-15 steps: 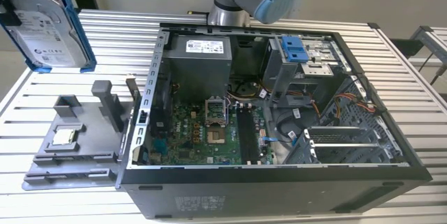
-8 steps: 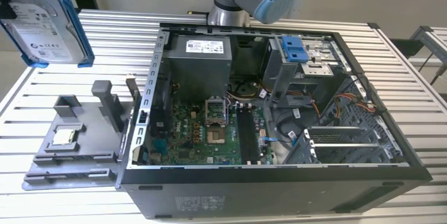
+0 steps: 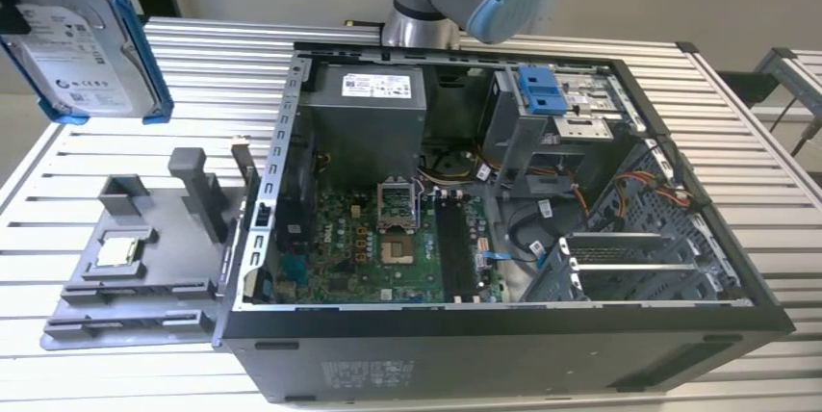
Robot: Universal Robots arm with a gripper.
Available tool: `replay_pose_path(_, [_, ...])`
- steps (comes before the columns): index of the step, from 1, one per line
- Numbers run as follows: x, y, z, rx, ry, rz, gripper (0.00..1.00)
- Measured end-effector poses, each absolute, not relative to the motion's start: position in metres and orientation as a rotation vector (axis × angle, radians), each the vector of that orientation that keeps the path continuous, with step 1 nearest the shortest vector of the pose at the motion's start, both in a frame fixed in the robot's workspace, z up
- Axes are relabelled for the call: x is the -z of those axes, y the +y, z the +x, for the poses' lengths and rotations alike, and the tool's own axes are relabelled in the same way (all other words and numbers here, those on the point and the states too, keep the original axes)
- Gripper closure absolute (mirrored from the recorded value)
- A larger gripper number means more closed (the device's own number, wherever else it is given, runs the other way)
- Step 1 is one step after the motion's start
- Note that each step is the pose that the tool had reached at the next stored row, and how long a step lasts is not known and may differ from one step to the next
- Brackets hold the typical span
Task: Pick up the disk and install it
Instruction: 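Pick up the disk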
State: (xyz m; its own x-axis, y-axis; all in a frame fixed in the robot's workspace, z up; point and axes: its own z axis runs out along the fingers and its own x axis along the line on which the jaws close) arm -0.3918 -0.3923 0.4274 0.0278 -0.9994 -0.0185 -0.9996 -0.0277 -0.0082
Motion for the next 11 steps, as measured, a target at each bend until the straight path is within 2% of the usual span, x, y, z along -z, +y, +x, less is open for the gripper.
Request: replay_pose_path(11, [-0.442, -0.392, -0.392, -0.012, 2.177, -2.238, 1.00])
